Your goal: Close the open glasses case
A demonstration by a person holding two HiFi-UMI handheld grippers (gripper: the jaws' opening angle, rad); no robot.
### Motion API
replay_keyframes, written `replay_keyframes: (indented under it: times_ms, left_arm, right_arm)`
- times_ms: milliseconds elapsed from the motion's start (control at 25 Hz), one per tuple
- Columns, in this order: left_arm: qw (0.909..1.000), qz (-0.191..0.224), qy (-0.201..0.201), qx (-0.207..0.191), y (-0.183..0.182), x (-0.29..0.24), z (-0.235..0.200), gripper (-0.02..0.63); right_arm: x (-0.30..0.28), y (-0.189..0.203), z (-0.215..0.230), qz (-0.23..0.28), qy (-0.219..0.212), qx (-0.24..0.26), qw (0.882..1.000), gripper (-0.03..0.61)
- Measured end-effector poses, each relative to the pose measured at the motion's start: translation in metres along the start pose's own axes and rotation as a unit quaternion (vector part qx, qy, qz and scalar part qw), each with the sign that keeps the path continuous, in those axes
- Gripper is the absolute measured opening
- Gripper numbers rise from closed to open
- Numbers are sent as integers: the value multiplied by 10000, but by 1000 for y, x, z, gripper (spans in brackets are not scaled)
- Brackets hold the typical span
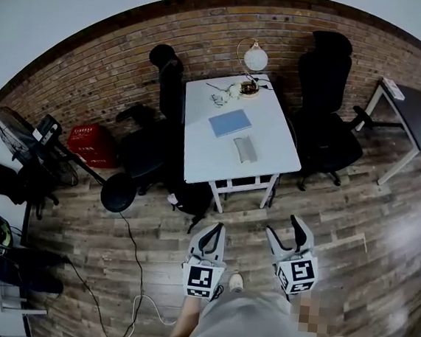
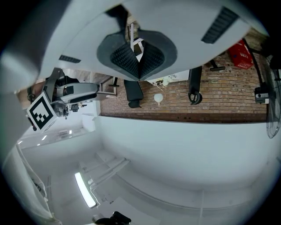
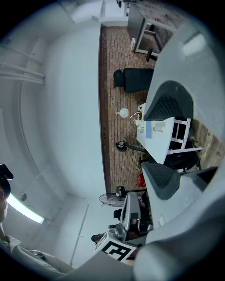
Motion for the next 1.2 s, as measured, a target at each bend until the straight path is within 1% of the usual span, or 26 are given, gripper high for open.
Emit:
replay_keyframes:
  times_ms: [360,640,1200]
  left_arm:
    - [9999,20,104,65,1,-6,-10,3]
    - [9999,78,118,26,1,-6,-18,3]
    - [9997,144,168,-38,-2,-16,-21,3]
  right_arm:
    - [-10,-2,-3,-45,64,-26,10000,302]
    - [-14,-3,-9,-6,157,-70,9999,302]
    - [-17,-1,-5,46,307,-172,9994,304]
Point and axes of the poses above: the fingertips, and each gripper's own axes: x backward along the fingers, z to its right, y out of its underside, the point moved 9 cm from there along x, backward along the fingers, and after that the axes turned 2 degrees about y, right-handed, at the moved point
